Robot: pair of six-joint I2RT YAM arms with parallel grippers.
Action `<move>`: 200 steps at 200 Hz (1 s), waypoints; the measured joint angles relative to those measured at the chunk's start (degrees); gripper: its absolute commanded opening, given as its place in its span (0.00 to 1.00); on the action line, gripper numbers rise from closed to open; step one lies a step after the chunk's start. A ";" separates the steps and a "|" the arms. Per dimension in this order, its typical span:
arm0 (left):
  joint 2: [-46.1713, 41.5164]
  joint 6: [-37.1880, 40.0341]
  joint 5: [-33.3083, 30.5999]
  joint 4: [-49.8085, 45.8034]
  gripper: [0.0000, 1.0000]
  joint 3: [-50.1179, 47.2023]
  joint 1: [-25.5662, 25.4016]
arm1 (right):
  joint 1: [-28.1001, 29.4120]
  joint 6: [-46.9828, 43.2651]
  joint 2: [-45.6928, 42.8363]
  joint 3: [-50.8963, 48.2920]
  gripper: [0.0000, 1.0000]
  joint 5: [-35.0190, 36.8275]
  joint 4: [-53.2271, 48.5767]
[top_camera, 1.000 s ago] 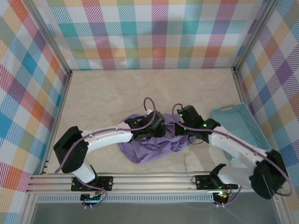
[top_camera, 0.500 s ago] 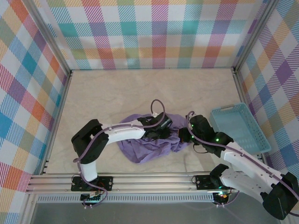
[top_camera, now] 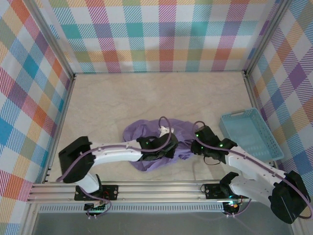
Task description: Fold the inside-out t-shirt
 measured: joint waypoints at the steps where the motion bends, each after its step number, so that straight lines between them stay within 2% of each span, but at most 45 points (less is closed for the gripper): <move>1: -0.31 0.02 -0.11 0.33 0.00 -0.33 -0.24 | 0.00 -0.09 0.00 0.00 0.40 0.04 -0.07; 33: -2.86 0.44 -1.25 5.84 0.00 -5.49 -3.23 | 1.36 -3.63 -3.08 1.86 0.45 1.16 -4.96; 71: -2.86 0.83 -2.16 9.77 0.00 -8.79 -3.41 | 9.51 -6.40 -4.63 8.07 0.43 1.66 -7.02; 133: -2.86 1.62 -2.56 13.09 0.00 -9.79 -4.35 | 10.67 -6.29 7.87 8.09 0.38 -1.64 -0.85; 183: -2.86 1.64 -2.58 14.10 0.00 -11.19 -5.22 | 10.54 -5.60 17.09 9.18 0.39 4.00 0.96; 200: -2.86 1.64 -2.60 14.14 0.00 -11.41 -5.40 | 10.54 -5.84 19.34 9.49 0.31 5.66 1.29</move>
